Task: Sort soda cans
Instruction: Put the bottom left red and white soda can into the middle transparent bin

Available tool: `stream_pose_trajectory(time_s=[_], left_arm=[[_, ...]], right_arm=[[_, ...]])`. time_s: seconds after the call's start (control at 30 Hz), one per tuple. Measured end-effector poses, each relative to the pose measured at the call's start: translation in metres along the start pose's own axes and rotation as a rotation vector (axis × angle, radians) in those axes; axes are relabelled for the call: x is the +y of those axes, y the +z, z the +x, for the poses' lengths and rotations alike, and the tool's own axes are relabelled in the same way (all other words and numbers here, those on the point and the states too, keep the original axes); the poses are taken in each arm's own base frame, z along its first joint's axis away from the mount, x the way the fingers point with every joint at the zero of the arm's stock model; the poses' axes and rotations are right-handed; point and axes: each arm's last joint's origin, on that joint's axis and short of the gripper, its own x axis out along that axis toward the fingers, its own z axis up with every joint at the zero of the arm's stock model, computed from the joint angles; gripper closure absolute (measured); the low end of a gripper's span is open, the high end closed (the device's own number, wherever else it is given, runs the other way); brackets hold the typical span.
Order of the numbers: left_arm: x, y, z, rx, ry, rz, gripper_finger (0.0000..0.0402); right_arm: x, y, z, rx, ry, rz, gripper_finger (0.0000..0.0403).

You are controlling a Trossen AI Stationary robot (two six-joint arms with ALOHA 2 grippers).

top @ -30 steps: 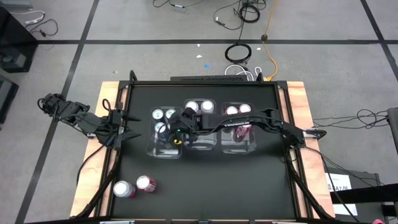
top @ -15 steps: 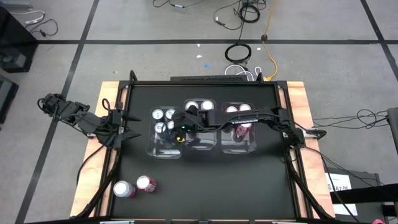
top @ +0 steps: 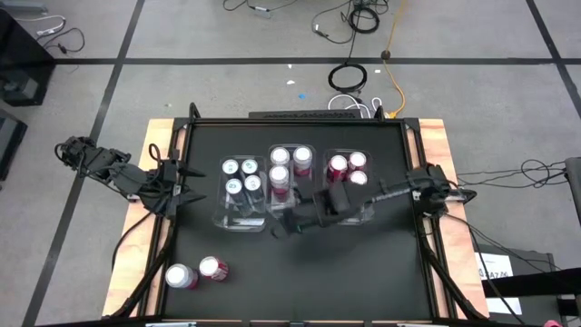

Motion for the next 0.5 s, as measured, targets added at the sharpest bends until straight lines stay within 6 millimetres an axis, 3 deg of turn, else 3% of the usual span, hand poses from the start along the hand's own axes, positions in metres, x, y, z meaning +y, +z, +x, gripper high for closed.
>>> stream_pose_trajectory(time_s=[0.23, 0.5], left_arm=[[0.0, 0.0, 0.0, 0.0, -0.001, 0.001, 0.0097], [0.0, 0.001, 0.0, -0.006, -0.007, -0.004, 0.0097]], right_arm=[[0.005, -0.064, -0.018, -0.028, -0.061, 0.201, 0.0138], [0.007, -0.102, -0.017, -0.014, -0.041, 0.281, 0.0138]])
